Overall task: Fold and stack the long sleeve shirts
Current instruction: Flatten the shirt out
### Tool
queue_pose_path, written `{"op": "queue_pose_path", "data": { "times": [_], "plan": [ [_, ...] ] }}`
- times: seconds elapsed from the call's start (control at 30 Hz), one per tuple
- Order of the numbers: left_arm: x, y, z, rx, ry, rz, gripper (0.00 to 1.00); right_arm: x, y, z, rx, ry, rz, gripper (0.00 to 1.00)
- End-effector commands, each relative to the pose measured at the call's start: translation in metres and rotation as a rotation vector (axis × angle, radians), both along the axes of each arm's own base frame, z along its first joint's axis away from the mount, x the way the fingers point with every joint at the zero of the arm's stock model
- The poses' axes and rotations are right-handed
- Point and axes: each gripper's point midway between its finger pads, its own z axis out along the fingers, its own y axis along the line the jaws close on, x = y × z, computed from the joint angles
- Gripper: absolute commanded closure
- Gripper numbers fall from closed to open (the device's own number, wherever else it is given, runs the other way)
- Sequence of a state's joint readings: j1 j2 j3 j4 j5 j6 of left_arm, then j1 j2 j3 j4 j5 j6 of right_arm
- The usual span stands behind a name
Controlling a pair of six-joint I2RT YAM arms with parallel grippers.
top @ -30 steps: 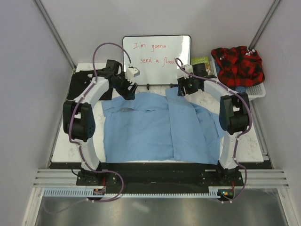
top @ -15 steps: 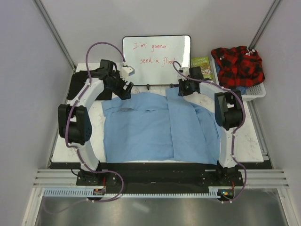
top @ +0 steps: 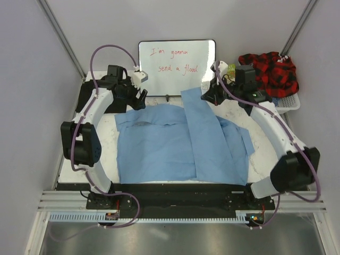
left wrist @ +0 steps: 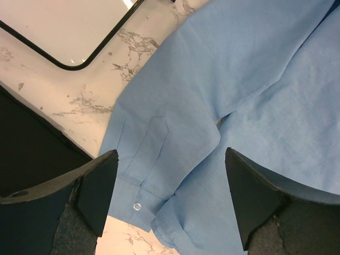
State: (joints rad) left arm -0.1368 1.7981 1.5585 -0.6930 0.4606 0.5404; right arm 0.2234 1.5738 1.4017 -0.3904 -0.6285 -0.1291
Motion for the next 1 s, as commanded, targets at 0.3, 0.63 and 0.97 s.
{"op": "queue_pose_path", "data": {
  "times": [0.3, 0.63, 0.97],
  "plan": [
    [-0.015, -0.013, 0.004, -0.077, 0.019, -0.054, 0.13, -0.254, 0.076, -0.066, -0.118, 0.114, 0.623, 0.58],
    [0.01, -0.003, -0.045, 0.024, 0.071, -0.069, 0.14, -0.056, -0.022, -0.083, -0.319, 0.146, 0.166, 0.31],
    [0.04, -0.048, -0.074, 0.091, 0.068, -0.097, 0.11, 0.03, -0.064, -0.125, -0.385, 0.211, 0.012, 0.41]
  ]
}}
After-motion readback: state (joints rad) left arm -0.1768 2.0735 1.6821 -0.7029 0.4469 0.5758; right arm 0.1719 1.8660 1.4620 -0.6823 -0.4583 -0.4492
